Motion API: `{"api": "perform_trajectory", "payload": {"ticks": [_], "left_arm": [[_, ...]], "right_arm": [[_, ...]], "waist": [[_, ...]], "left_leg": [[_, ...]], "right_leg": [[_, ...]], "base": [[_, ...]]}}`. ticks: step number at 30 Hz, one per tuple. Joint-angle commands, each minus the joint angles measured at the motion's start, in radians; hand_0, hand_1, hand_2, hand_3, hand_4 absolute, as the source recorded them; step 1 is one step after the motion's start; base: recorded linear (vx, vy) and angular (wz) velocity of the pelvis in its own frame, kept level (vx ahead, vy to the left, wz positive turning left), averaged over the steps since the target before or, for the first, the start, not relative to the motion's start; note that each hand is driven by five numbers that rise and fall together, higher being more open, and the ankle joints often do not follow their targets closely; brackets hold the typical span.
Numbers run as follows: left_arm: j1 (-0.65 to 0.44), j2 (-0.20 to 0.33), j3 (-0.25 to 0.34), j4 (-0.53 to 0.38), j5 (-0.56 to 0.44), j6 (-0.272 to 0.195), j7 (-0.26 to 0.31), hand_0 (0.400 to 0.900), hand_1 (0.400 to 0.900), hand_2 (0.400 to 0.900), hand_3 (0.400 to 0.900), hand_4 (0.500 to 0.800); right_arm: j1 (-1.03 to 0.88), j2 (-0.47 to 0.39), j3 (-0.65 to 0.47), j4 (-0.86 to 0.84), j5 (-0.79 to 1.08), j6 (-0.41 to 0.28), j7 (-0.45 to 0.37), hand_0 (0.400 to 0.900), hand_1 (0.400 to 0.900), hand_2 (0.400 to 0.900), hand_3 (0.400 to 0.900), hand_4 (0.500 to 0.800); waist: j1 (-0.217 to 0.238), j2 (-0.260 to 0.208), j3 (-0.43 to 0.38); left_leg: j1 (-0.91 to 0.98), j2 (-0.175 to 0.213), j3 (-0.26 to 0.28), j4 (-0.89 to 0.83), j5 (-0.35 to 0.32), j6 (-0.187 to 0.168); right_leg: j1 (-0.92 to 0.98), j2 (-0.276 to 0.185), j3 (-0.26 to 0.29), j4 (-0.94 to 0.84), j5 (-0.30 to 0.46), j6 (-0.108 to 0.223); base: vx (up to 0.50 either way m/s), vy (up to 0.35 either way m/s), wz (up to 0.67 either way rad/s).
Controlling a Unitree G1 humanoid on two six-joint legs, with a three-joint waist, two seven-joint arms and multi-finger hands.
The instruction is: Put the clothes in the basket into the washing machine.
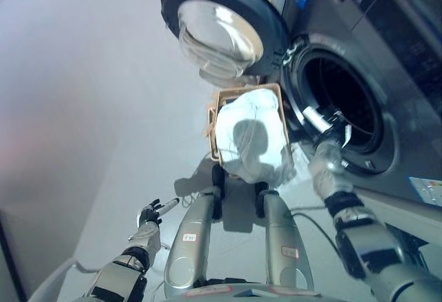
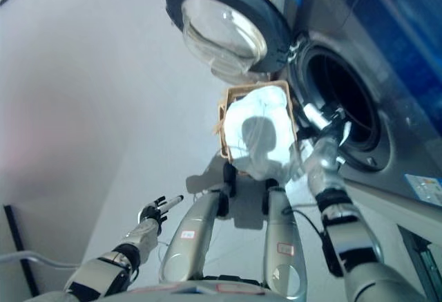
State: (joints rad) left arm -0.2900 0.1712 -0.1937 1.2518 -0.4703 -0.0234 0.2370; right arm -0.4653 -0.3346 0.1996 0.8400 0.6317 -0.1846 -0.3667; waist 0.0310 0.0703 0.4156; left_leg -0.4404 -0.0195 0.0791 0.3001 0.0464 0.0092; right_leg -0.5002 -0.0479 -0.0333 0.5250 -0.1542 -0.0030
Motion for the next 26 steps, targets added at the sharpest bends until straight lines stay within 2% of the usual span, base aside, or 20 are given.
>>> {"api": "perform_trajectory", "payload": {"ticks": [1,4,6,7,13,21,26], "left_arm": [[0.085,0.02,0.026,0.031,0.075,0.015,-0.005,0.9,0.9,0.9,0.9,0.8],[0.105,0.021,0.03,0.038,0.129,0.022,-0.017,0.9,0.9,0.9,0.9,0.8],[0.112,0.026,0.034,0.047,0.154,0.023,-0.017,0.9,0.9,0.9,0.9,0.8],[0.112,0.027,0.034,0.047,0.154,0.023,-0.017,0.9,0.9,0.9,0.9,0.8],[0.135,0.041,0.02,0.08,0.247,0.025,-0.025,0.9,0.9,0.9,0.9,0.8],[0.199,0.026,0.041,0.126,0.312,0.039,-0.067,0.9,0.9,0.9,0.9,0.8],[0.213,0.022,0.045,0.142,0.327,0.038,-0.074,0.9,0.9,0.9,0.9,0.8]], "right_arm": [[0.07,-0.037,0.02,-0.092,-0.208,0.012,0.043,0.9,0.9,0.9,0.9,0.8],[0.154,-0.051,0.059,-0.006,-0.38,0.066,0.059,0.9,0.9,0.9,0.9,0.8],[0.213,-0.017,0.049,0.167,-0.44,0.11,0.061,0.9,0.9,0.9,0.9,0.8],[0.213,-0.017,0.049,0.167,-0.44,0.11,0.061,0.9,0.9,0.9,0.9,0.8],[0.32,0.049,-0.037,0.46,-0.441,0.173,0.095,0.9,0.9,0.9,0.9,0.8],[0.409,0.083,-0.135,0.603,-0.408,0.214,0.148,0.9,0.9,0.9,0.9,0.8],[0.412,0.078,-0.126,0.598,-0.417,0.213,0.16,0.9,0.9,0.9,0.9,0.8]], "waist": [[-0.019,-0.014,-0.05],[-0.024,-0.034,-0.091],[-0.028,-0.045,-0.139],[-0.028,-0.045,-0.136],[-0.039,-0.052,-0.235],[-0.054,-0.057,-0.322],[-0.054,-0.06,-0.343]], "left_leg": [[0.028,-0.036,0.023,-0.069,-0.035,-0.022],[0.125,-0.034,0.014,-0.131,-0.026,-0.026],[0.217,-0.035,0.001,-0.204,-0.013,-0.032],[0.221,-0.035,0.001,-0.207,-0.012,-0.032],[0.399,-0.019,0.004,-0.37,0.025,-0.047],[0.509,-0.013,0.022,-0.387,-0.008,-0.046],[0.52,-0.008,0.028,-0.387,-0.012,-0.046]], "right_leg": [[0.04,0.037,0.031,-0.12,0.09,0.058],[0.14,0.04,0.027,-0.193,0.102,0.068],[0.225,0.042,0.021,-0.268,0.113,0.075],[0.229,0.042,0.021,-0.27,0.113,0.075],[0.402,0.05,0.017,-0.435,0.15,0.083],[0.532,0.051,0.015,-0.51,0.158,0.084],[0.549,0.053,0.015,-0.527,0.161,0.08]], "base": [[0.07,0.025,-0.07],[0.05,0.015,-0.05],[0.02,0.001,-0.01],[0.04,-0.006,0.0],[0.07,-0.025,-0.03],[0.05,-0.04,-0.04],[0.0,-0.031,-0.01]]}}
